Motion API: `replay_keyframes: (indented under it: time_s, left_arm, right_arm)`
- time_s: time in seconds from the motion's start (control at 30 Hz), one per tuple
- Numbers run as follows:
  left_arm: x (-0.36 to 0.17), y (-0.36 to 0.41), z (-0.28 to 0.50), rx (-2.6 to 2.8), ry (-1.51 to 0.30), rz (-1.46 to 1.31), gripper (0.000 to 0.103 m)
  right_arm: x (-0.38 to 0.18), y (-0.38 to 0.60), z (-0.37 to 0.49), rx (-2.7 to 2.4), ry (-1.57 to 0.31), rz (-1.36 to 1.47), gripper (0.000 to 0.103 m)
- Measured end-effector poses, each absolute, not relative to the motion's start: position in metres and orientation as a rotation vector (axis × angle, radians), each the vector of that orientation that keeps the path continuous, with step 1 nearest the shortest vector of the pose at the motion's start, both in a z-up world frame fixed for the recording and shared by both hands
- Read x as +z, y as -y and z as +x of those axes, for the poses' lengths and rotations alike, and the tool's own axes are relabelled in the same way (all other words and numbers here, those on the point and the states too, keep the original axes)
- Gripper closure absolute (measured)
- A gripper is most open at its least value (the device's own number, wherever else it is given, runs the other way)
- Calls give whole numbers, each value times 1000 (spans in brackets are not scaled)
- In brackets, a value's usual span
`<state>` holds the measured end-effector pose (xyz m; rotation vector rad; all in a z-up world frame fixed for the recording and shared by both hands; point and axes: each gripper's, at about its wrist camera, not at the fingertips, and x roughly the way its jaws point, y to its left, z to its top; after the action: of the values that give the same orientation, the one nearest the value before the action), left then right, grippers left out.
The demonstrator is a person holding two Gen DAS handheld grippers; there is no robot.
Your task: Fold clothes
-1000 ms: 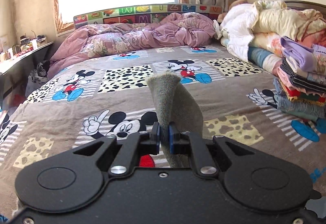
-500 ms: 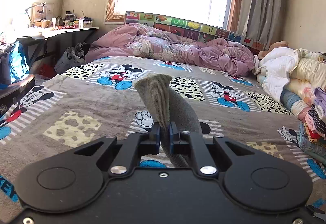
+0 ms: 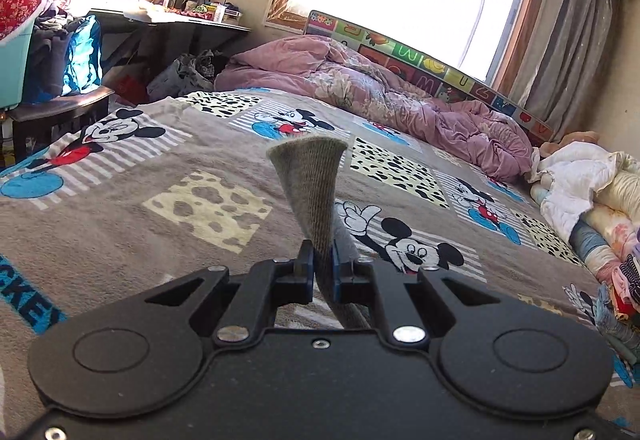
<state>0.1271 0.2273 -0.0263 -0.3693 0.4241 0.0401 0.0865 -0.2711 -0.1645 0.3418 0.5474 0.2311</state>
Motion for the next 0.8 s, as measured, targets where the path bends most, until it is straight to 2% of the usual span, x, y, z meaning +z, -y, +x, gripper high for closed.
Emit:
replay_keyframes:
  time_s: [0.6,0.67,0.8]
  left_arm:
    - [-101,-279,113,99,-498,-675,95]
    - [-108,-280,113,121,-527,-675,94]
    - [-108,-274,110,192,-534,-585,85]
  right_arm:
    - [-164,268,88,224,-557,317,0]
    - [-164,268,89,223,-558,316,0]
    - [-165,268,90,223,-559,312,0]
